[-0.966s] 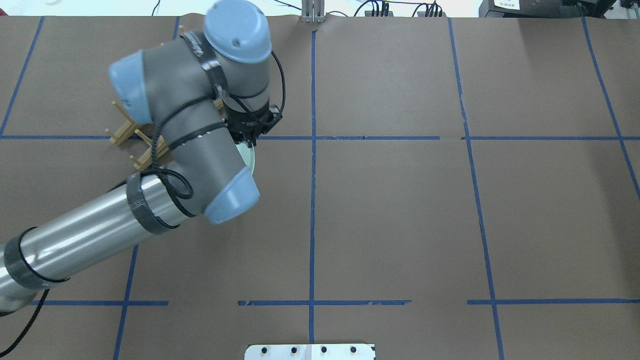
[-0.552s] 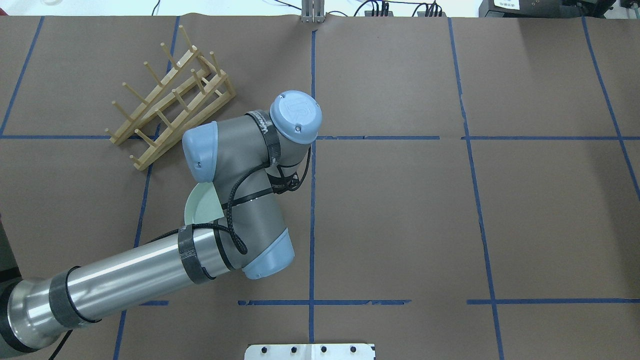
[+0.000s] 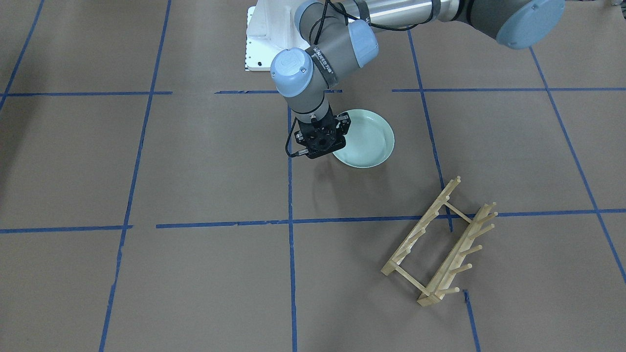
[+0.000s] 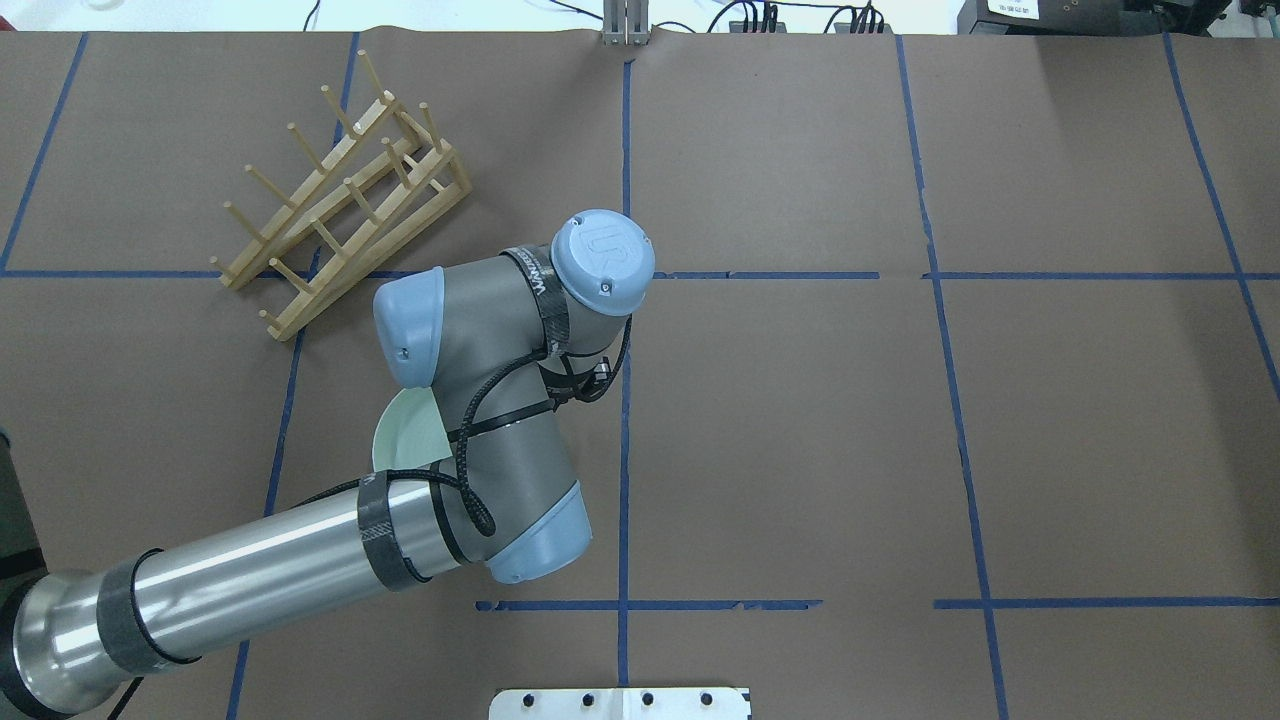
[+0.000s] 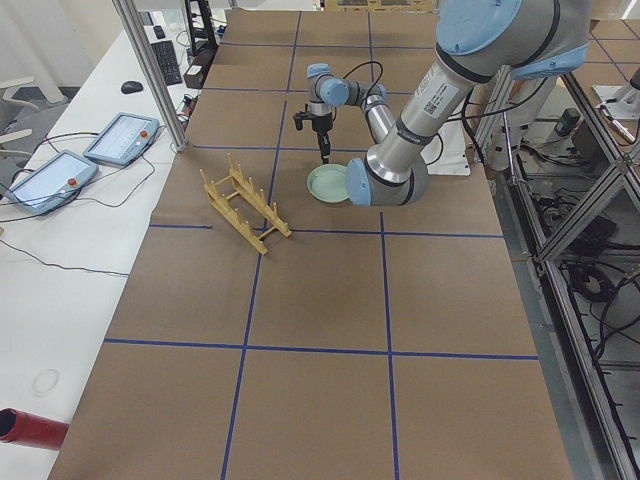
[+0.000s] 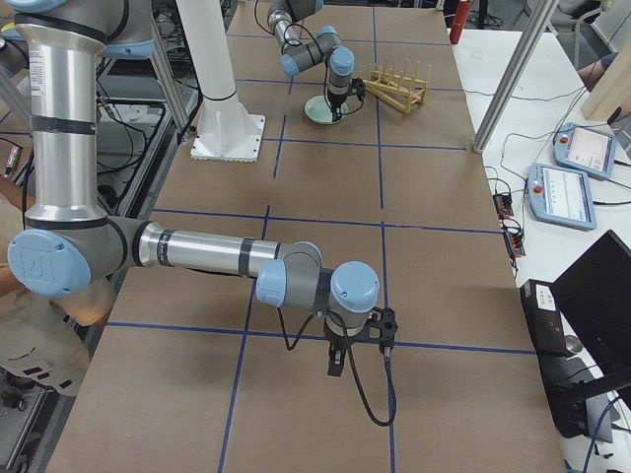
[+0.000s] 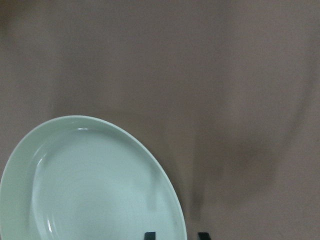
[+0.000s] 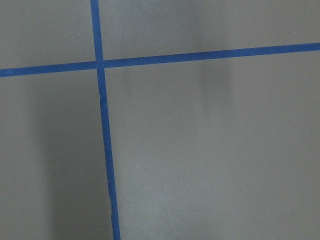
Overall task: Place plate on table
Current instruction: 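Open the left gripper and withdraw the left arm from the plate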
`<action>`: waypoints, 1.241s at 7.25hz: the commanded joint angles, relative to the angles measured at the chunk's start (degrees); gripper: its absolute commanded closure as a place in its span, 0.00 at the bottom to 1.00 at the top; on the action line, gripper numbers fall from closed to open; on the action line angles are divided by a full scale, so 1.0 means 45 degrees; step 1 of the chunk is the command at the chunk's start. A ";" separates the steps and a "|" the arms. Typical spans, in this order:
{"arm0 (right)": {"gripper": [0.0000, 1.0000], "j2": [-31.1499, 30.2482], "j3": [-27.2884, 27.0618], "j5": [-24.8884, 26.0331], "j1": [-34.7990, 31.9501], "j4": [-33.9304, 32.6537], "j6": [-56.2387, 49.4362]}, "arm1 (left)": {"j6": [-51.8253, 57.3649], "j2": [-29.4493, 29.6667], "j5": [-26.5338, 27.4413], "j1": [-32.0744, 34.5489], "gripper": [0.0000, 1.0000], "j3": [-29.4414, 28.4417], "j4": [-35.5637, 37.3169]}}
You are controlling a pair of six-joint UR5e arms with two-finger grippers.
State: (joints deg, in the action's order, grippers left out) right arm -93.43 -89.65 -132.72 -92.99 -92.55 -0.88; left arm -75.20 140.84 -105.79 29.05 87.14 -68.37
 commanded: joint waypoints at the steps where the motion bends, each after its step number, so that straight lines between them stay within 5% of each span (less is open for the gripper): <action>1: 0.00 0.0000 0.0000 0.0000 0.0000 0.0000 0.0000 | 0.0832 -0.0765 -0.0066 0.1988 0.00 0.2807 0.0231; 2: 0.00 0.0000 0.0000 0.0000 0.0000 0.0000 0.0000 | 0.2419 -0.1138 -0.0279 0.3471 0.00 0.3924 0.0290; 4: 0.00 0.0000 0.0020 0.0000 0.0000 0.0000 0.0000 | 0.7913 -0.2540 -0.3275 0.7723 0.00 0.4150 0.0193; 6: 0.00 0.0000 0.0019 0.0000 0.0000 0.0000 0.0000 | 1.3557 -0.5033 -0.4843 1.1009 0.00 0.4073 0.0193; 8: 0.00 0.0000 0.0020 0.0000 0.0000 0.0000 0.0000 | 1.8077 -0.7496 -0.5007 1.3551 0.00 0.3568 0.0077; 9: 0.00 0.0000 0.0020 0.0000 0.0000 0.0000 0.0000 | 1.9336 -0.8185 -0.6206 1.4473 0.00 0.2153 -0.0659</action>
State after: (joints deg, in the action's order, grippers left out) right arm -93.43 -89.56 -132.71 -92.99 -92.55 -0.88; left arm 2.25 109.23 -129.19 87.94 102.36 -68.61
